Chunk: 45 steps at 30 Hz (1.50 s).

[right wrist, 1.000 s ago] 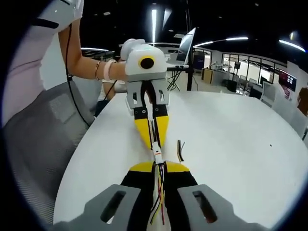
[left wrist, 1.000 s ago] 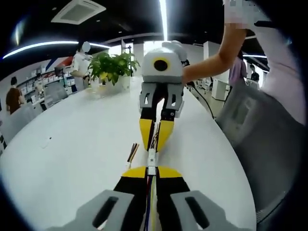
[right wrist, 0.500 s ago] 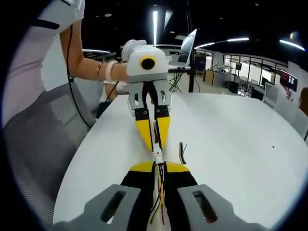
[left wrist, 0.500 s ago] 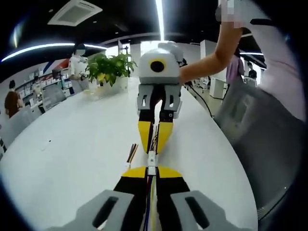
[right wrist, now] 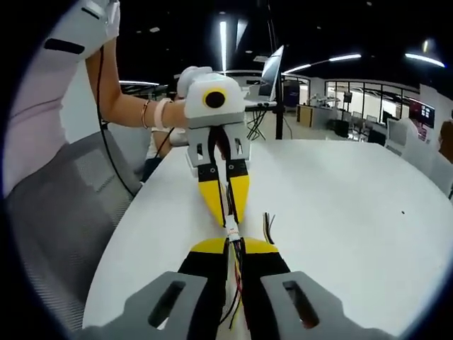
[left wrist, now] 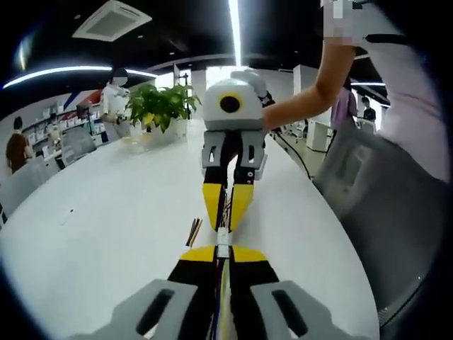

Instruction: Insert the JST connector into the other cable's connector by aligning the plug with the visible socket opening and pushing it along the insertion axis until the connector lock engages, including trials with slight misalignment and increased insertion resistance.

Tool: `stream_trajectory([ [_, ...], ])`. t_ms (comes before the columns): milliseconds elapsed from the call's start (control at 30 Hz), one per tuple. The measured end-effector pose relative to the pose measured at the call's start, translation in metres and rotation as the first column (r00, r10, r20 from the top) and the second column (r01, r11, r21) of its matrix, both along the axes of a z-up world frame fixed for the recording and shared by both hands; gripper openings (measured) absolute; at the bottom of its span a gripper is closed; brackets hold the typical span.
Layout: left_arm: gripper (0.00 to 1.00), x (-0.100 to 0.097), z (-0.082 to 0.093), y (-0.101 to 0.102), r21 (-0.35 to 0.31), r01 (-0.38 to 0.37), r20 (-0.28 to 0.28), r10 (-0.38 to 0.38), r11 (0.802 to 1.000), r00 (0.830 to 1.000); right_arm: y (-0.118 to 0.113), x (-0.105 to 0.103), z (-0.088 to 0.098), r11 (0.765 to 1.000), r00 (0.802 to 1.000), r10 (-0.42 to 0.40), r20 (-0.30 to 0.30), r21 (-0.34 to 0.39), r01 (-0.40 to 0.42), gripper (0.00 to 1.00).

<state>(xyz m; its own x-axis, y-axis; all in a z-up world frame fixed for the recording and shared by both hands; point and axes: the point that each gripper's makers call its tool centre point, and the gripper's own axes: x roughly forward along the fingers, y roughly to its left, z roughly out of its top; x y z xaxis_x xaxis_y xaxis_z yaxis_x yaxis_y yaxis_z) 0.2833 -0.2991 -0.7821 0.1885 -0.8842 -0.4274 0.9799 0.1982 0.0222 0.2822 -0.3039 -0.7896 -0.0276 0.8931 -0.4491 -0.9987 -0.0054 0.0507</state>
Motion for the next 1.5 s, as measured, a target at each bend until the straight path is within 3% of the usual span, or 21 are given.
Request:
stream_trajectory([
  [133,0.00,-0.002,0.004,-0.003,-0.028,0.002,-0.014,-0.003,1.000,1.000,-0.001,-0.001,0.005,0.999,0.998,-0.021,-0.059,0.030,0.023,0.02],
  [367,0.00,0.000,0.004,-0.004,-0.020,0.009,0.002,-0.009,1.000,1.000,-0.004,0.000,0.006,0.998,0.996,-0.032,-0.081,0.042,0.036,0.02],
  [500,0.00,-0.001,-0.004,-0.005,-0.006,0.010,-0.028,-0.010,1.000,1.000,-0.004,-0.002,-0.001,0.999,0.995,-0.029,-0.095,0.033,0.032,0.02],
  [833,0.00,0.009,-0.016,-0.005,0.018,0.024,-0.016,-0.024,1.000,1.000,-0.003,0.007,-0.012,0.998,0.995,-0.054,-0.079,0.026,0.056,0.02],
  [1033,0.00,0.014,-0.029,-0.007,0.073,0.048,-0.003,-0.048,0.996,0.999,-0.004,0.011,-0.024,0.998,0.997,-0.058,-0.048,-0.007,0.057,0.02],
  [1500,0.00,0.024,-0.050,-0.011,0.096,0.044,-0.016,-0.043,0.994,0.999,-0.008,0.022,-0.047,0.996,0.996,-0.082,-0.027,-0.045,0.081,0.03],
])
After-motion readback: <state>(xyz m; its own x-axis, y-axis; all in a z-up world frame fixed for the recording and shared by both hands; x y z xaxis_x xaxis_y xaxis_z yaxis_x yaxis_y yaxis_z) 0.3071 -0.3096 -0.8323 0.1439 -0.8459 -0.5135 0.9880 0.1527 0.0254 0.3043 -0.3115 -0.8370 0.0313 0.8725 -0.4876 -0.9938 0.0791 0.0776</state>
